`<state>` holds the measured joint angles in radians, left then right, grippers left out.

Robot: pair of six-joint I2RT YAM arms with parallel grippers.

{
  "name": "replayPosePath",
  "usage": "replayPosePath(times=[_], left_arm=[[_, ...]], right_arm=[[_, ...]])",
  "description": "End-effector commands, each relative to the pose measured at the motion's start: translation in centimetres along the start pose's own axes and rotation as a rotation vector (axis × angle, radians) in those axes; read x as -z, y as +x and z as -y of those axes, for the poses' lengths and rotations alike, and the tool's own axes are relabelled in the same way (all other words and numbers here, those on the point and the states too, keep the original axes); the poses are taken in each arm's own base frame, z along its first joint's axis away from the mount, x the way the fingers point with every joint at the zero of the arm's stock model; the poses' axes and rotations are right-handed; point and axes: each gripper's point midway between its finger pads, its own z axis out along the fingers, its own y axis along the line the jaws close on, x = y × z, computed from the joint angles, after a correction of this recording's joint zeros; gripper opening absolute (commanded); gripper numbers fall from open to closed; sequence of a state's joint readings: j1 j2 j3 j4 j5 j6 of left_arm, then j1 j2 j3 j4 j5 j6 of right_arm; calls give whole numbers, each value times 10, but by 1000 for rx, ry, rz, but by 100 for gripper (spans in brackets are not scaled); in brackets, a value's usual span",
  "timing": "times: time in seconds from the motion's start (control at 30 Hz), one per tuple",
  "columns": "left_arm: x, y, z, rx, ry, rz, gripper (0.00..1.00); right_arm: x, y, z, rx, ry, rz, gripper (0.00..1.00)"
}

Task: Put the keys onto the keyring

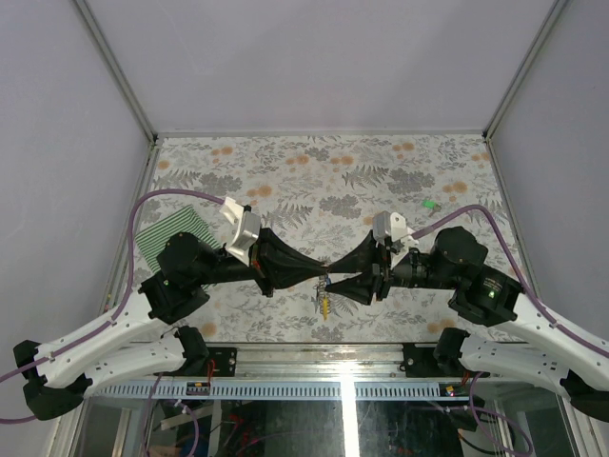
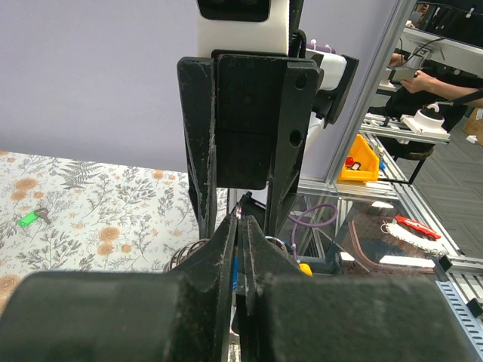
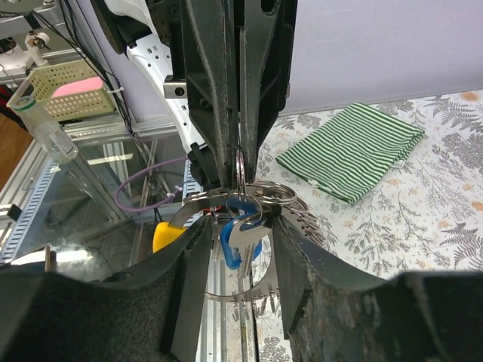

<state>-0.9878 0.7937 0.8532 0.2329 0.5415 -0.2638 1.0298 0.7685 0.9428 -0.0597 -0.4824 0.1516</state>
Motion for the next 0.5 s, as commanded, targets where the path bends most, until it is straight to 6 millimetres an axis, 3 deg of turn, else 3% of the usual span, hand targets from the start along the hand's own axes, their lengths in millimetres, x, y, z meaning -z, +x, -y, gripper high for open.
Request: replayPosePath(times=[0.0,0.47], left_arm=[[-2,-31,7,-59,15,96,0],[-2,-31,7,-58,15,95,0]], right_arm=[[-2,-20,-4,11,-14,80,43],[-1,-21,3,12,27,87,14]])
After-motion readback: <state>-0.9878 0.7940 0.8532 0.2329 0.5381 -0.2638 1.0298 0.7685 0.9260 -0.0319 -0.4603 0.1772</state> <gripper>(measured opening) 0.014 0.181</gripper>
